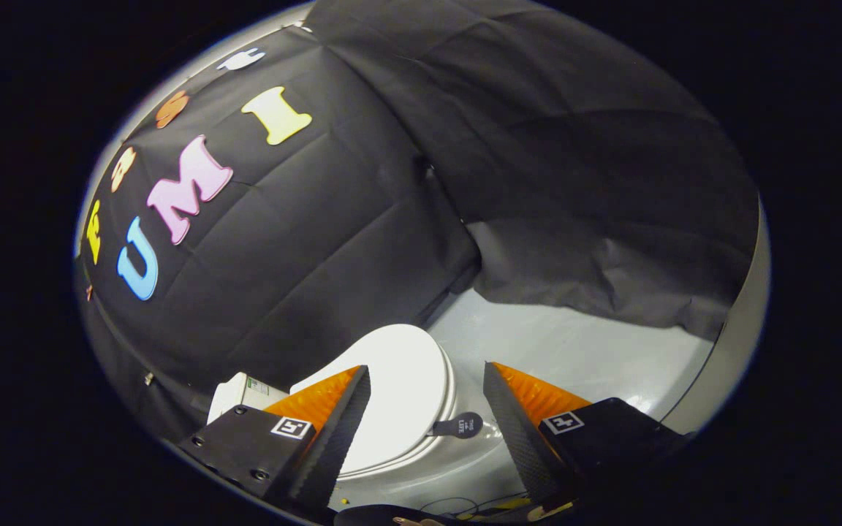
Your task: Open the toilet lid.
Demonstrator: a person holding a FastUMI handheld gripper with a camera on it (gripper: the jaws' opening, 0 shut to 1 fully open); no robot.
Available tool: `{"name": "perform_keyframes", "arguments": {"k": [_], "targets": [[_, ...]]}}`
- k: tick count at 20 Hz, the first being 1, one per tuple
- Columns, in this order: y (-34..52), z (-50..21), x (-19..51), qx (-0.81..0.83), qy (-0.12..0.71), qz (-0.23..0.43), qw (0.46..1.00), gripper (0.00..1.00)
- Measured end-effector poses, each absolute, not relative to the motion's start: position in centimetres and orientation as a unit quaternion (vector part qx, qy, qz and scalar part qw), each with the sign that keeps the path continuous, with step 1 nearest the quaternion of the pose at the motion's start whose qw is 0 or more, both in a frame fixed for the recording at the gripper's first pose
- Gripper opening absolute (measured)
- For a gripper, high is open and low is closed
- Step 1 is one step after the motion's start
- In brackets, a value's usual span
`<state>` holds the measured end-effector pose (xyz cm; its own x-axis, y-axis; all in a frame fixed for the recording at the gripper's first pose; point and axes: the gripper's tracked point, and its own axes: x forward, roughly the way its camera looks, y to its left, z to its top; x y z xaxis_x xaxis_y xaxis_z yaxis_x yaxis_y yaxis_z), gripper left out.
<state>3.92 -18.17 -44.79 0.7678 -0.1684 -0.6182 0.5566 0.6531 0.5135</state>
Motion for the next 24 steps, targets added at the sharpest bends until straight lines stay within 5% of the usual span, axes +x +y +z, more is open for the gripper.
{"name": "perform_keyframes", "arguments": {"k": [20, 21, 23, 24], "targets": [[-14.7, -60.7, 3.5, 0.629, 0.265, -0.195, 0.705, 0.96], [-14.7, -61.1, 3.5, 0.633, 0.263, -0.195, 0.701, 0.84], [-13.9, -61.3, 4.0, 0.647, 0.254, -0.179, 0.696, 0.81], [-13.7, -61.1, 4.2, 0.654, 0.25, -0.172, 0.693, 0.68]]}}
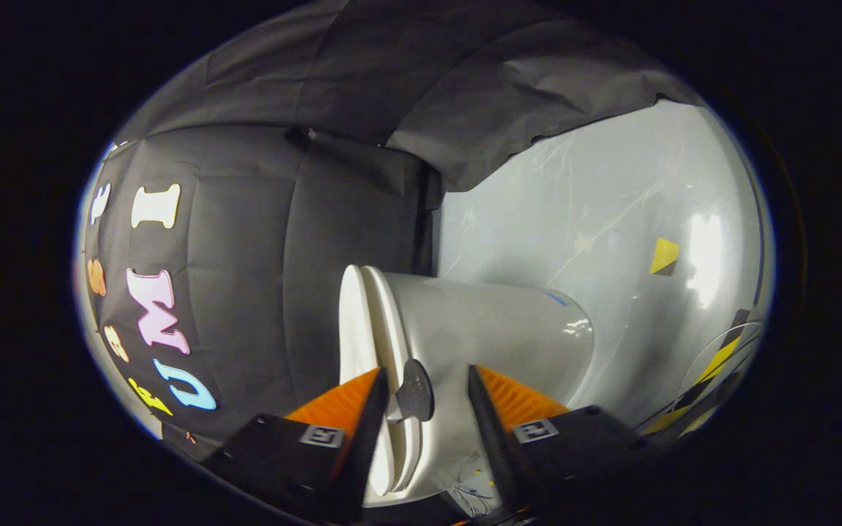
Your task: Open the toilet lid.
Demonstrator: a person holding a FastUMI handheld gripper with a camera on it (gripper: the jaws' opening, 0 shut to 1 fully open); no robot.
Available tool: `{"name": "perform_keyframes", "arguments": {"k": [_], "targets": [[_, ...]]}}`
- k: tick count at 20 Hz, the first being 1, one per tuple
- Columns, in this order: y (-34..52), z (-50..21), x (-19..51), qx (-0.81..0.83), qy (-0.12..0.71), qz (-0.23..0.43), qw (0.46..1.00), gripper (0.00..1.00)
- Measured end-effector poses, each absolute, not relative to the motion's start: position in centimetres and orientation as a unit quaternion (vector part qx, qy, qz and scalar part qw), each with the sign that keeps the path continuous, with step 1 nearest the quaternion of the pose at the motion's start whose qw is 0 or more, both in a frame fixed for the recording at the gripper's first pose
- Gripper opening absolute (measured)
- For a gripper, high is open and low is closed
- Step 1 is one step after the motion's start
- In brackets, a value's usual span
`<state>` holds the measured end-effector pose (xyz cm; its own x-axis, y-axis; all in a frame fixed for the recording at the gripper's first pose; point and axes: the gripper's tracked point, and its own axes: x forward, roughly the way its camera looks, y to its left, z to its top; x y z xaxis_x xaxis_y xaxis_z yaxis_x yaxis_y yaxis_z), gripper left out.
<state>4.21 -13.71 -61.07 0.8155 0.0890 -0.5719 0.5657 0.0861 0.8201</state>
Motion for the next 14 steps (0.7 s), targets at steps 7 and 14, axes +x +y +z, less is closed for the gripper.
{"name": "perform_keyframes", "arguments": {"k": [7, 14], "targets": [[-15.2, -62.0, 5.6, 0.678, 0.2, -0.166, 0.688, 0.14], [-13.5, -61.3, 5.6, 0.678, 0.205, -0.161, 0.688, 0.06]]}}
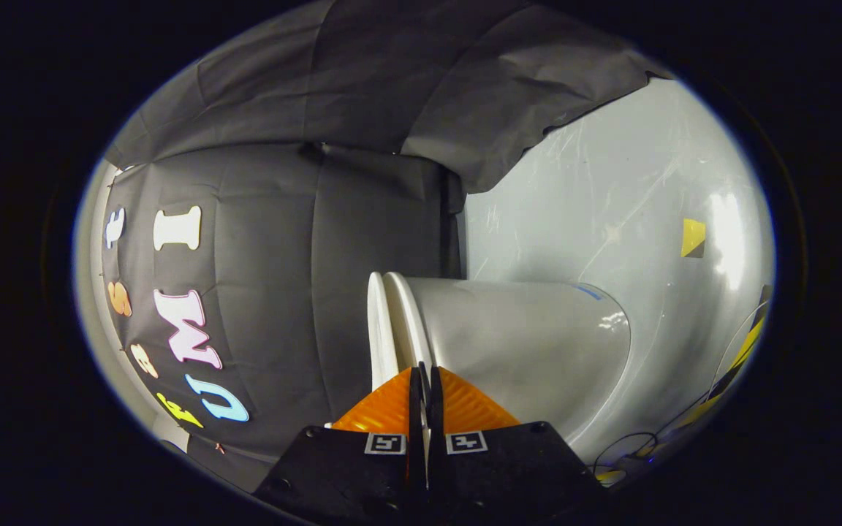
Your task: Open the toilet lid.
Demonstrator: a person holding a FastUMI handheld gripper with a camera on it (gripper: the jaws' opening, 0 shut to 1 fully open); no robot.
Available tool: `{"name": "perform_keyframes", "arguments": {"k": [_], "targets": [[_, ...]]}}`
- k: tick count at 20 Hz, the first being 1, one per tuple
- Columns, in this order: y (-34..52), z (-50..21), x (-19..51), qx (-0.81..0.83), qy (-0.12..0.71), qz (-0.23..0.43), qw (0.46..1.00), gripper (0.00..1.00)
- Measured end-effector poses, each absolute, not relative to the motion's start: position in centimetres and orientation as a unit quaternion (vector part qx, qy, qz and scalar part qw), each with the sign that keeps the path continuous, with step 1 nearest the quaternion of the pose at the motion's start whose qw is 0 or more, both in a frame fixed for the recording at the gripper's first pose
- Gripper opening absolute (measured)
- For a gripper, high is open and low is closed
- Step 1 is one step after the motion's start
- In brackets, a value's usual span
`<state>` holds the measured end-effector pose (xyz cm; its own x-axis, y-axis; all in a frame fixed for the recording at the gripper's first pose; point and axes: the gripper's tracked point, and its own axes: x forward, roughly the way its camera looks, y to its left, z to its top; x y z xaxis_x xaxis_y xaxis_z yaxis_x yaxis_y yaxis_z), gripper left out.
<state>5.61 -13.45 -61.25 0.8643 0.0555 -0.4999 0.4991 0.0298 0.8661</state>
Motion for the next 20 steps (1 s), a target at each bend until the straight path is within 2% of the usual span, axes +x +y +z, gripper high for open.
{"name": "perform_keyframes", "arguments": {"k": [3, 10, 20], "targets": [[-13.1, -60.6, 6.0, 0.631, 0.233, -0.174, 0.719, 0.06], [-11.2, -52.4, 7.8, 0.527, 0.25, -0.161, 0.796, 0.05], [-2.8, -37.4, 11.0, 0.359, 0.206, -0.111, 0.904, 0.05]]}}
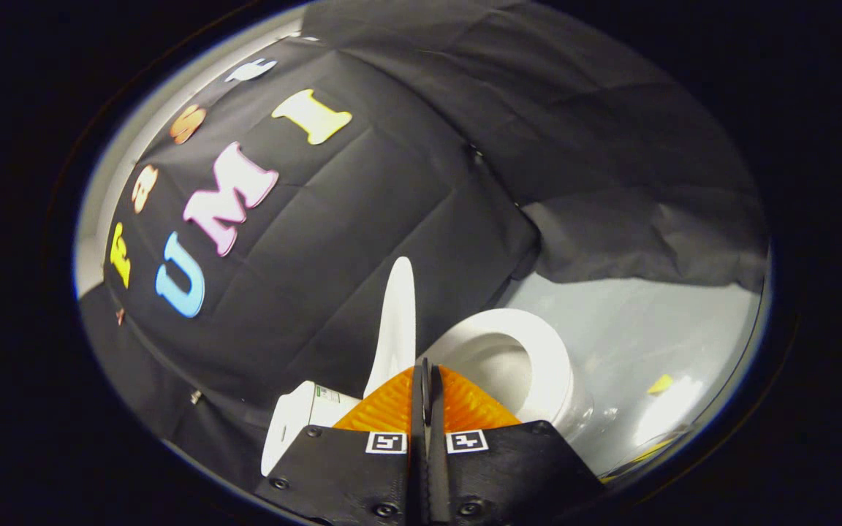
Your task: Open the toilet lid.
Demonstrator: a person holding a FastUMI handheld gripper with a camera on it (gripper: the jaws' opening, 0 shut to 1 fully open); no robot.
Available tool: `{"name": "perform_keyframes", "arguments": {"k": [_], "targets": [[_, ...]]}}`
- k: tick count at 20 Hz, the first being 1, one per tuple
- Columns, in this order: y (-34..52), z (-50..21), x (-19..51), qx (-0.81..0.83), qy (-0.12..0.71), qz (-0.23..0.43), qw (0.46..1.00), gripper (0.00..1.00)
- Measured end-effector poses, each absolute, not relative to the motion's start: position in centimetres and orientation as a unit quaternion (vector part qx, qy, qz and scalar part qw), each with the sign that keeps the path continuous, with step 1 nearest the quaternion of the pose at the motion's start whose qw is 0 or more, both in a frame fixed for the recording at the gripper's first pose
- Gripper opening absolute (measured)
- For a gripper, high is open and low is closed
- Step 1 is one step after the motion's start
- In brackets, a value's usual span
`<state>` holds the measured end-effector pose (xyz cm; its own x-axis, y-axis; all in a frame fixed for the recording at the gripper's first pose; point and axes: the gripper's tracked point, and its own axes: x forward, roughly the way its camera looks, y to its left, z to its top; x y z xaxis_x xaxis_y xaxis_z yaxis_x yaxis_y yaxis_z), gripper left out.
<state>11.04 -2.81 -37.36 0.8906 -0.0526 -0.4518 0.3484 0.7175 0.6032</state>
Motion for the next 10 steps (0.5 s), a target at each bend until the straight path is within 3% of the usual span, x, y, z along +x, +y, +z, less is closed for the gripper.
{"name": "perform_keyframes", "arguments": {"k": [10], "targets": [[6.3, -30.1, 12.3, 0.17, 0.184, -0.096, 0.963, 0.05]]}}
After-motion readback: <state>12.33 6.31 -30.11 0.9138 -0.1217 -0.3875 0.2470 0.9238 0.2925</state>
